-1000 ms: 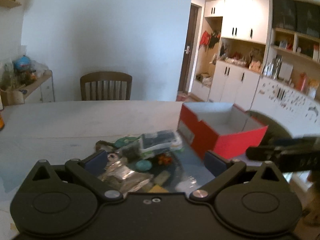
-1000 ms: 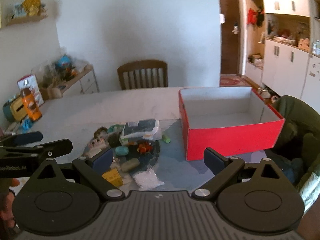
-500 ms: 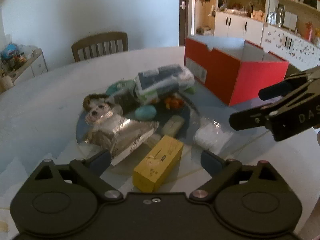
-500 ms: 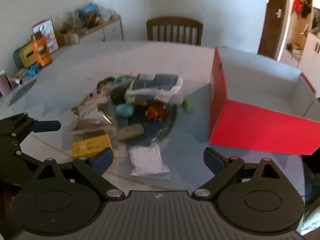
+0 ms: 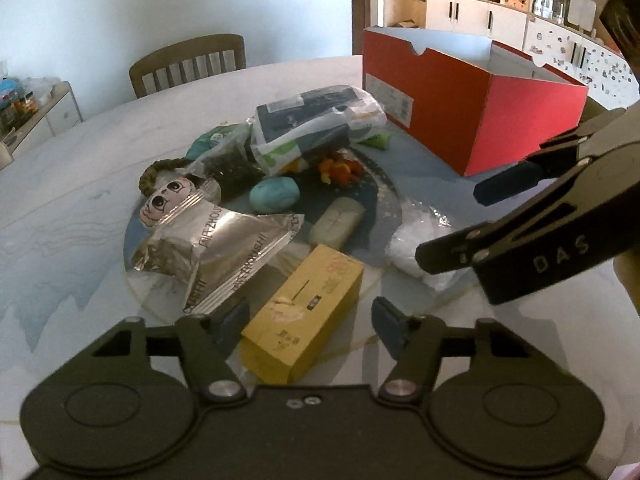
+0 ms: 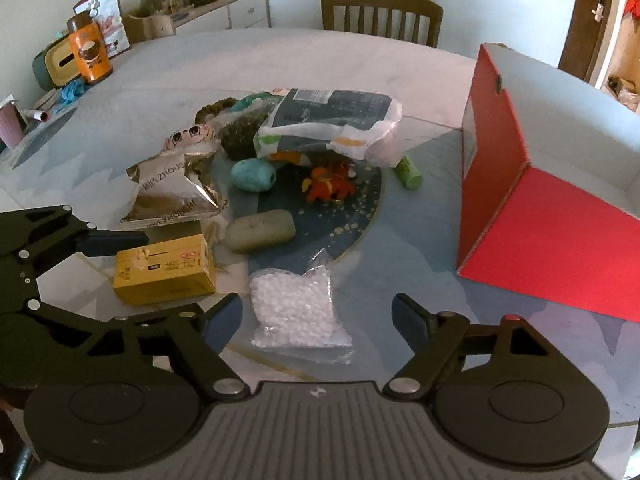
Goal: Organize objects
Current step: 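Grasp the yellow box with the left gripper while the right gripper grasps the white bead bag, then carry the yellow box and bead bag with both grippers into the red box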
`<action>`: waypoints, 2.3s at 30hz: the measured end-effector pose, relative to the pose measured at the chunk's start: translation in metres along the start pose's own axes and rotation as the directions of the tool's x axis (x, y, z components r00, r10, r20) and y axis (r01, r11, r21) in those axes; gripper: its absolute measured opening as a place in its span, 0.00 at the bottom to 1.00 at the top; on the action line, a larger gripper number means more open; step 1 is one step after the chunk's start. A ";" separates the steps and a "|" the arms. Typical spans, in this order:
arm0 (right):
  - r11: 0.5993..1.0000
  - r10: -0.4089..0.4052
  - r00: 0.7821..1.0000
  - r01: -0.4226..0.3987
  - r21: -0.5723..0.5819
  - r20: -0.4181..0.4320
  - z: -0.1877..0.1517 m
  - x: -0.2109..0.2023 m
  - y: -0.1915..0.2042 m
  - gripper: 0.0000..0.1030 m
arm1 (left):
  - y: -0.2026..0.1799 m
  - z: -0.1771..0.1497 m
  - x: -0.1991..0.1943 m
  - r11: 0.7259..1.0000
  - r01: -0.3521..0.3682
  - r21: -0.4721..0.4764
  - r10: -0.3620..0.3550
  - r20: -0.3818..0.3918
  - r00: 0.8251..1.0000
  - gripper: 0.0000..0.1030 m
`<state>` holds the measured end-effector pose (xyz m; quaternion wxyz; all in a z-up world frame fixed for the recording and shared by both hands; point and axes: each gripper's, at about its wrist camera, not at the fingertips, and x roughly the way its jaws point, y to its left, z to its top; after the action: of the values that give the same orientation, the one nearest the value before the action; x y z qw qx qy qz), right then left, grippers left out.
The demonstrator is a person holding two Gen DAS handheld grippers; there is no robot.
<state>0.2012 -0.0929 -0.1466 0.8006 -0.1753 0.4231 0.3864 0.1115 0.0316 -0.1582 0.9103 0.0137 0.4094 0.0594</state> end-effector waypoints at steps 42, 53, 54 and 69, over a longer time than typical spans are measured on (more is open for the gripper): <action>0.983 -0.036 0.984 0.003 0.185 0.177 0.034 -0.122 -0.042 0.31 | -0.018 0.088 -0.076 0.993 0.115 0.001 -0.114 0.155 0.981 0.28; 0.952 -0.172 0.956 0.101 0.288 0.236 0.059 -0.148 -0.113 0.31 | -0.041 0.166 -0.063 0.986 0.142 0.086 -0.158 0.234 0.959 0.28; 0.948 -0.184 0.955 0.110 0.298 0.234 0.060 -0.147 -0.120 0.31 | -0.045 0.171 -0.060 0.985 0.145 0.091 -0.163 0.234 0.958 0.28; 0.917 -0.253 0.958 0.194 0.348 0.133 0.076 -0.107 -0.229 0.31 | -0.108 0.238 0.029 0.974 0.197 0.114 -0.211 0.124 0.970 0.28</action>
<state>0.3817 -0.2438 -0.0261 0.8918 -0.0510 0.3867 0.2294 0.3190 -0.0669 -0.0293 0.9353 0.0216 0.3486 -0.0565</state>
